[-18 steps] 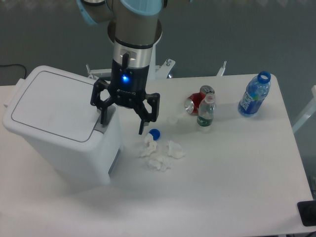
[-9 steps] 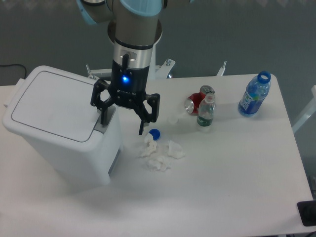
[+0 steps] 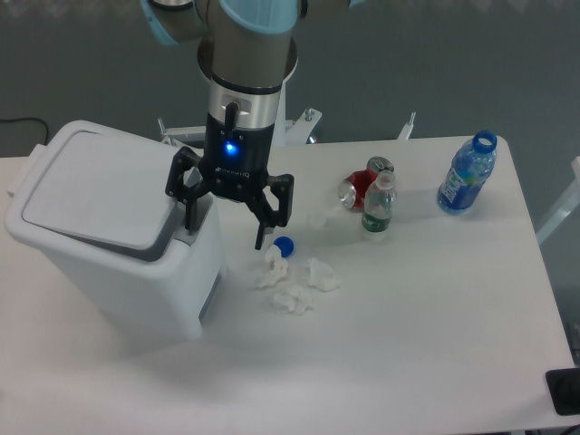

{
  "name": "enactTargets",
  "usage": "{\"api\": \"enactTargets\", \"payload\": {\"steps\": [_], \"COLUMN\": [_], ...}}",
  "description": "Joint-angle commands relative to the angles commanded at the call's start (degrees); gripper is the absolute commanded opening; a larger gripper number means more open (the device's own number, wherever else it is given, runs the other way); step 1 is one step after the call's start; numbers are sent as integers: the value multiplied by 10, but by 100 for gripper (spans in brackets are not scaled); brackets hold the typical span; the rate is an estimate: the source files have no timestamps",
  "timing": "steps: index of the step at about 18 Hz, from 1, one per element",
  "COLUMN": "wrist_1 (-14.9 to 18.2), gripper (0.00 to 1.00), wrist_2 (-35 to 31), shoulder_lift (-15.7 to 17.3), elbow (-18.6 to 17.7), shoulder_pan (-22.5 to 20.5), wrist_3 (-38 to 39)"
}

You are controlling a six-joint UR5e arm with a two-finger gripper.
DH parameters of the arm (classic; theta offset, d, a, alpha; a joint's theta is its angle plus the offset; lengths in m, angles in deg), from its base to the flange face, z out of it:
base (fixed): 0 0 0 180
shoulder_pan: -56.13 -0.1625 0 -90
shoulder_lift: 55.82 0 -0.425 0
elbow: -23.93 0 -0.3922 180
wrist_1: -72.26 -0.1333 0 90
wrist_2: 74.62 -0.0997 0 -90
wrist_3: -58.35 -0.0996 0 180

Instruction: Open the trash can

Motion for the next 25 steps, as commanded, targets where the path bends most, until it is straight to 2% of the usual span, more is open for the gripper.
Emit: {"api": "enactTargets", "payload": {"steps": [6,10,14,21,25], "wrist_1": [2,3,2,3,1], "gripper": [100,100,100,100,100], "wrist_2": [2,11,20,-1,-77], "shoulder_lift": [6,7,8,6,-4], "elbow": [14,36,42,46,48], "shoulder_pan": [-11,-34,-60,-96,-95], "wrist_3": [1,2,-4,-150,-210]}}
